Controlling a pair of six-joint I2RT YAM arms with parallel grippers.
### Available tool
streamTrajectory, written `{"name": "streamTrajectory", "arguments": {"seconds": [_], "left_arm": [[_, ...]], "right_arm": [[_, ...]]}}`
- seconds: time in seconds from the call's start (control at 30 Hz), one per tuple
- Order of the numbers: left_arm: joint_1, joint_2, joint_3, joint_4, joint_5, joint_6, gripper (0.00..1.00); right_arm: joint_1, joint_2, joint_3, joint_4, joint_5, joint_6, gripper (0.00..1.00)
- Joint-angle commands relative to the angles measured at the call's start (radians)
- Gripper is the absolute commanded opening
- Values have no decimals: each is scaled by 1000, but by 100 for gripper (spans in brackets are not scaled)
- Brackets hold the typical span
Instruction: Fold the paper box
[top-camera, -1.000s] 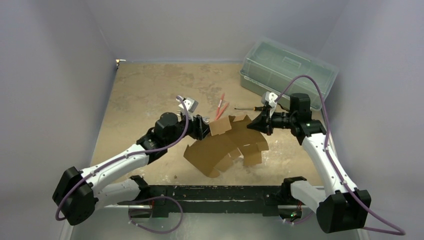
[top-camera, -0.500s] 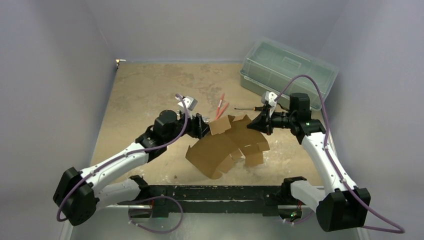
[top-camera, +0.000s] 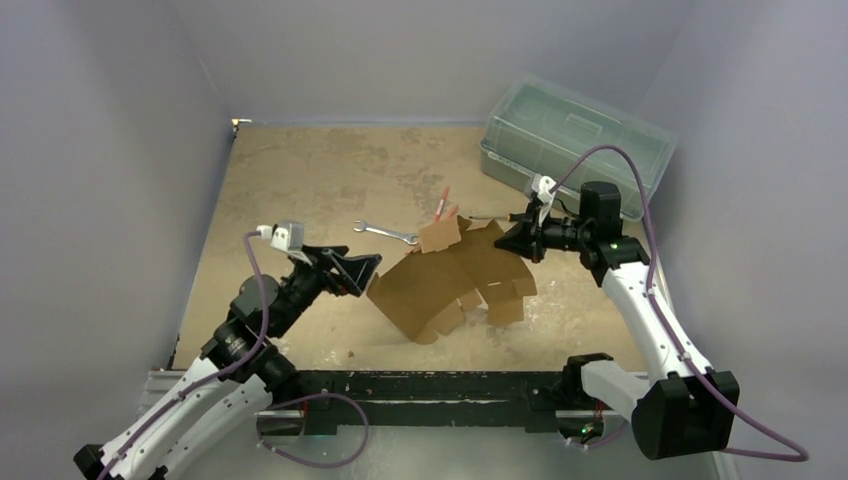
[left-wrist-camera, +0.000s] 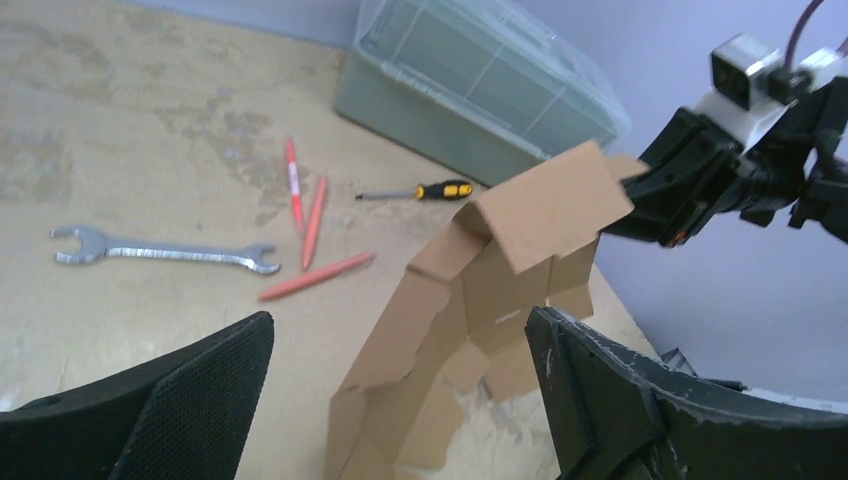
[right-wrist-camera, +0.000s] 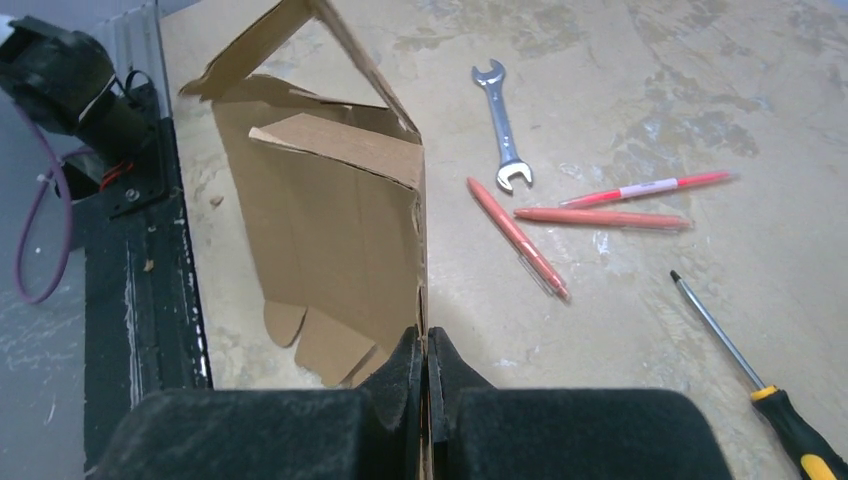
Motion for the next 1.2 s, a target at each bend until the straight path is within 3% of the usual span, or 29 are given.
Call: {"name": "streamTrajectory", "arguments": {"seconds": [0.0,0.2,0.4,0.63,0.83,0.97,1.17], "left_arm": [[6,-129,-96,-102,-33,-115,99],[6,-215,-266,-8,20,-193,99],[5,-174,-401,220,98,-193,89],[5,49,-592,692,146,-224,84],[6,268,-570,863,147,-194,79],[5,346,-529,824,98,-162,74],[6,280,-431,539,-39,-135,74]], "right_arm": [[-27,-2,-13,88,37,78,0],[-57,-2,-30,128,33,121,0],[-69,7,-34,143,42,141,0],[-70,20,-34,148,24,150,0],[-70,21,-35,149,14,152,0],[-71,19,-35,148,12,152,0],[-71,18,-35,148,9,153,0]]}}
